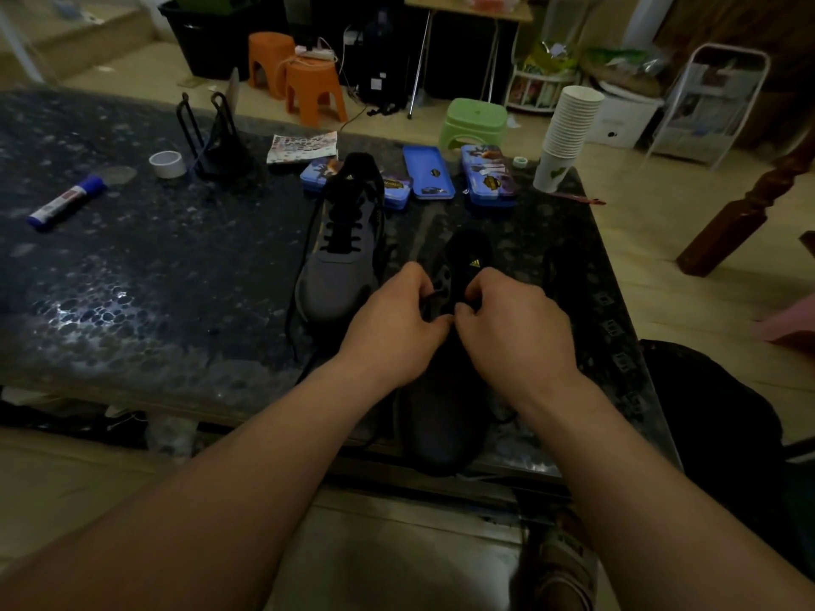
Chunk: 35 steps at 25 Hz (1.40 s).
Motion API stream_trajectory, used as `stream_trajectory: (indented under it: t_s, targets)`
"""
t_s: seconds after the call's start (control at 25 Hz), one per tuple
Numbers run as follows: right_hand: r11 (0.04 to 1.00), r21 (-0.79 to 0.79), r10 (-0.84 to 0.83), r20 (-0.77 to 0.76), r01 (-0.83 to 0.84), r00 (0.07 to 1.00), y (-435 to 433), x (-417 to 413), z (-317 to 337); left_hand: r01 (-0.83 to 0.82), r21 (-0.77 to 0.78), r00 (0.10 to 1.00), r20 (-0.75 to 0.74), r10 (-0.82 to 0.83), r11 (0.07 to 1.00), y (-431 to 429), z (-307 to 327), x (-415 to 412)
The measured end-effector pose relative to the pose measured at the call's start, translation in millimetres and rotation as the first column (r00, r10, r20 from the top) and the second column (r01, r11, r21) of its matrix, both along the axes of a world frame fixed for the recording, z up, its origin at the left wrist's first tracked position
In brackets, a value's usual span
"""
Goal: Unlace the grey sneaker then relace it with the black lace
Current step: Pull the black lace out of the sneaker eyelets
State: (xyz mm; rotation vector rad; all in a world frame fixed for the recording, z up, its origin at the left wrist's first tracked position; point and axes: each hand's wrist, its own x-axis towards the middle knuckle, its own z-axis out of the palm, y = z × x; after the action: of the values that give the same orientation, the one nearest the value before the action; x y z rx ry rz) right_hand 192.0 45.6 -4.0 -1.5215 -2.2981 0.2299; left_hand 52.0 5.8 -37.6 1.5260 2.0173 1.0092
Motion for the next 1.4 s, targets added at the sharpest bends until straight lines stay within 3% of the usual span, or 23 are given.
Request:
stream_trajectory:
  t_s: [0.16,0.36,0.48,0.6,0.68,0.76,0.84,0.96,1.2,1.32,1.4]
  targets:
    - [0.999,0.020,0.025,0.047,-0.026,0.999,7,5,2,0.028,-0.024,1.000,-0.003,-0.028,0.999,-1,2,1]
    - [0.995,-0.026,0.098,-0.026,-0.099,0.995,9,3,3,0.010,-0.010,1.000,0.029,-0.010,1.000,-3,-2,2]
    - [0.912,-0.356,0.125,-0.230,-0.203,0.965,14,24,25,0.006,-0.008,1.000,0.023,-0.006,1.000,-1,-3,2]
    - [0.732,-0.641,0.179,-0.149,-0.233,0.972,14,57,32,0.032,-0.009,0.999,0.034,-0.032,0.999,-2,-4,1]
    - [0.714,-0.671,0.067,-0.220,-0.200,0.973,13,58,24,0.039,-0.014,0.998,0.045,-0.039,0.999,-2,-4,1]
    - [0.682,-0.693,-0.111,-0.411,-0.231,0.905,10,43,17,0.030,-0.019,0.999,0.034,-0.029,0.999,-2,-3,3]
    - [0.712,-0.658,-0.143,-0.475,-0.243,0.868,8,27,14,0.004,-0.012,1.000,0.013,-0.004,1.000,-2,-3,4]
    - [0.771,-0.596,-0.063,-0.419,-0.222,0.906,13,28,6,0.001,-0.014,1.000,-0.005,-0.001,1.000,-2,-5,5]
    - [0.629,-0.723,0.151,-0.247,-0.286,0.957,23,78,20,0.021,-0.038,0.999,0.035,-0.020,0.999,-2,-4,1]
    - [0.562,-0.786,0.355,-0.054,-0.259,0.933,17,84,17,0.003,-0.042,1.000,0.028,-0.002,0.999,-1,-3,4]
    - [0.700,-0.684,0.343,0.067,-0.208,0.937,16,77,10,-0.039,-0.042,0.998,0.049,0.041,0.998,0,0,1]
